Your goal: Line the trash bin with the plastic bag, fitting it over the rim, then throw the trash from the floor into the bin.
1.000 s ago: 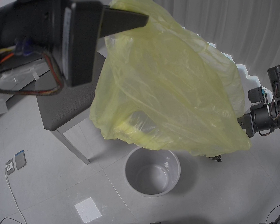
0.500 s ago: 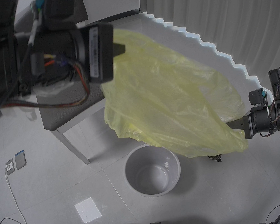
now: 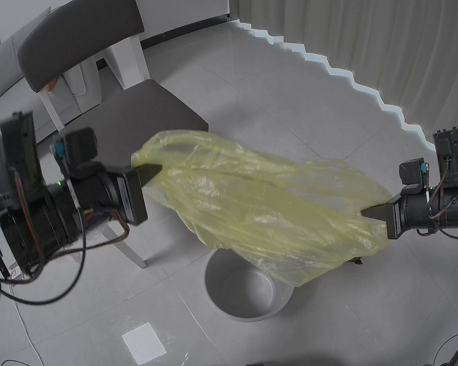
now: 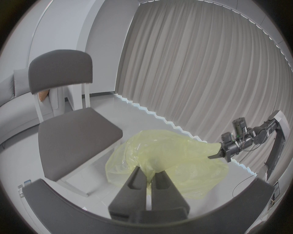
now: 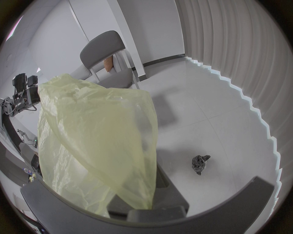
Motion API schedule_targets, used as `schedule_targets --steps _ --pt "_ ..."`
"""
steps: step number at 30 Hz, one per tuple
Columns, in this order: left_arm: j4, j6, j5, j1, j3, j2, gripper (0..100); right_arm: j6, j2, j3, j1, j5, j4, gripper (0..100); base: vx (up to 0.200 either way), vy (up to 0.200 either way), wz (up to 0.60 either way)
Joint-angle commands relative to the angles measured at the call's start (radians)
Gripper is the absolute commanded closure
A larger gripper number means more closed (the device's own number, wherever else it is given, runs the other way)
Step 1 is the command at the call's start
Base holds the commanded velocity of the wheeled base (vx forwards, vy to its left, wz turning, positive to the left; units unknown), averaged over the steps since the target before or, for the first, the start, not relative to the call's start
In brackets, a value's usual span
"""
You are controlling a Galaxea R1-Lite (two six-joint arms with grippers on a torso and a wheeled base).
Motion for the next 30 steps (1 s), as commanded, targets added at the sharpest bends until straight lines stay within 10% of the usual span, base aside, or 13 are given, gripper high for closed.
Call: schedule_targets --steps 1,30 --pt "-0.074 -0.016 -0.030 0.061 0.137 0.072 100 0.007 0.057 0.075 0.026 -0.032 -0.056 100 0.000 0.000 0.00" --pt "-0.626 -0.268 -0.042 0.036 0.282 0.613 100 0.010 0.517 0.098 0.026 -0.012 -0.406 100 0.000 0.000 0.00"
